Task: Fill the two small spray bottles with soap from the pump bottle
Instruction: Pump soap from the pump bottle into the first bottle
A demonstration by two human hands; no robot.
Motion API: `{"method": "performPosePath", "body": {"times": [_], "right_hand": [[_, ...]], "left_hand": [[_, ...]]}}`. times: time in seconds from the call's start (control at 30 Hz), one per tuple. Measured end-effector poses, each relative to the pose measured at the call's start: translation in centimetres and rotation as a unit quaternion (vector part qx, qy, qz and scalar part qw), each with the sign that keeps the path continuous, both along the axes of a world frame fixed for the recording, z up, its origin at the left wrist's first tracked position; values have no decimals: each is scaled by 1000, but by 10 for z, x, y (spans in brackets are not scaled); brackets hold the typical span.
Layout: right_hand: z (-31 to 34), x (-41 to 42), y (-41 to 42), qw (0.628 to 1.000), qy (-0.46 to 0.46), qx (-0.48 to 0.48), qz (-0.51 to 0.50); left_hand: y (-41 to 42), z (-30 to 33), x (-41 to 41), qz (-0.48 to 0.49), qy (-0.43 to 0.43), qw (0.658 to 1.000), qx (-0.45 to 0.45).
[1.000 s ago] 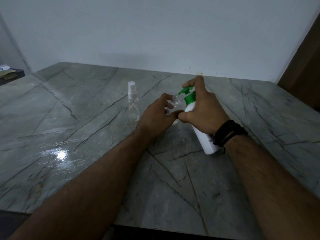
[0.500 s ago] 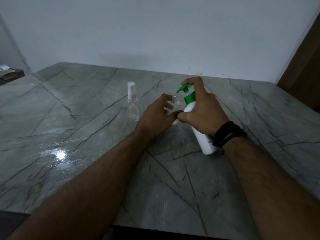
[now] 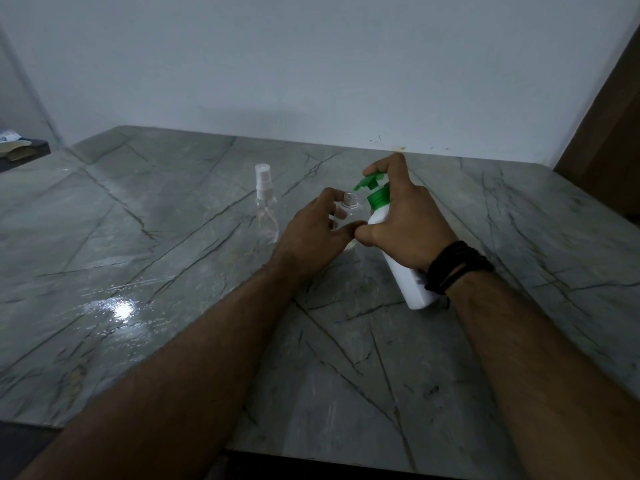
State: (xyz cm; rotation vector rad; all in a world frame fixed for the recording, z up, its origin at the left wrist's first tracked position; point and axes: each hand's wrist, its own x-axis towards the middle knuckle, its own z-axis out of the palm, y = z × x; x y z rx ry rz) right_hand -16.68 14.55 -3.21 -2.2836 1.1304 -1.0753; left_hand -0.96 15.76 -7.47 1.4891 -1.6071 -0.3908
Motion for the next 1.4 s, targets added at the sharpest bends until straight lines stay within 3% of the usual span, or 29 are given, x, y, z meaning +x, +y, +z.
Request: {"method": "performPosePath", "body": {"times": [1.4], "right_hand": [[-1, 1, -2, 1000, 2, 1, -1]], "left_hand": [[0, 1, 0, -5, 10, 1000, 8]]}}
